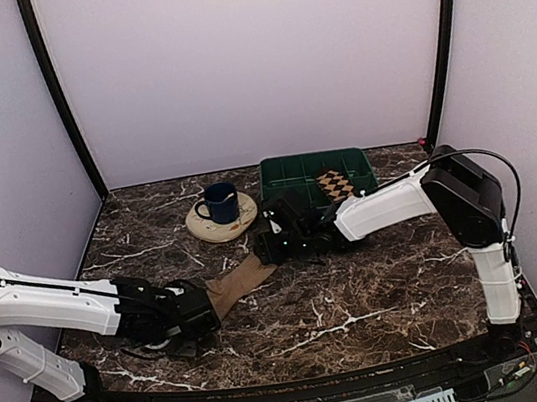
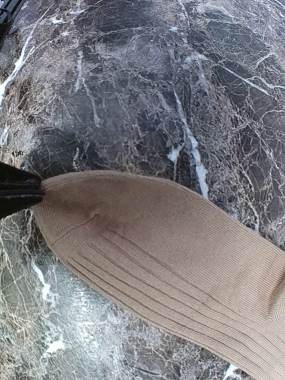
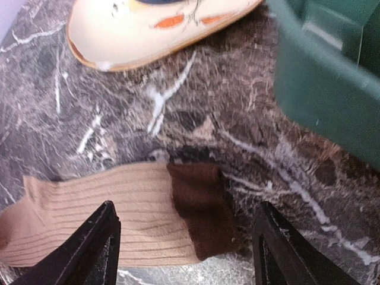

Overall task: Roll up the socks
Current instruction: Move the sock to the center of the board.

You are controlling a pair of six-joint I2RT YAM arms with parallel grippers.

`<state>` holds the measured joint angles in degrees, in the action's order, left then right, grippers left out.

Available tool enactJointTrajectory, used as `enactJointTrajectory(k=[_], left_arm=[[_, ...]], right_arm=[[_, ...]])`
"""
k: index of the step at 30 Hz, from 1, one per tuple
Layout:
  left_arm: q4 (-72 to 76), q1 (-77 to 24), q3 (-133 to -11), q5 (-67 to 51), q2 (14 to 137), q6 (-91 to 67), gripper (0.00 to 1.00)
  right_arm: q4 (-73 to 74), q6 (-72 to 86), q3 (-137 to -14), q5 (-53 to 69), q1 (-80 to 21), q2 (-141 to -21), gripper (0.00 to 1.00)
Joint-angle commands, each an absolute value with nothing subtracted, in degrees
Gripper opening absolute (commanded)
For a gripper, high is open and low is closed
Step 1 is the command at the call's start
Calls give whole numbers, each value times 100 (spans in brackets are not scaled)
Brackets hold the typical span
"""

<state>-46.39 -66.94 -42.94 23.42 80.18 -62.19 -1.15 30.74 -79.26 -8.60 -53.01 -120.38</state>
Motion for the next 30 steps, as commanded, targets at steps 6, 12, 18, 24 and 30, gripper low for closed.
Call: enactJointTrajectory(k=[6,12,18,24,30], left_arm=[[-4781,-6715,-4123,2538,7644,-6378,0],[-4700,-6715,-4073,2549,7577,-6359,0],[-4611,-6714,-3972,2522,7568,-6345,0],[-4648,-6715,-3947,2570,7516,-6403,0],[-4634,-6715,-3912,2610,7461,-6465,0]], right_arm=[[330,3142,-7993,-1060,-5417,-12271,67],[305,3285,-7852,-1055,-5448,-12321,66],[172,3454,-7875,-887,-5449,-12498,62],[272,3568,-7870,-689,-5449,-12589,41],[162,3760,-7465,-647,-5460,-12360,15]])
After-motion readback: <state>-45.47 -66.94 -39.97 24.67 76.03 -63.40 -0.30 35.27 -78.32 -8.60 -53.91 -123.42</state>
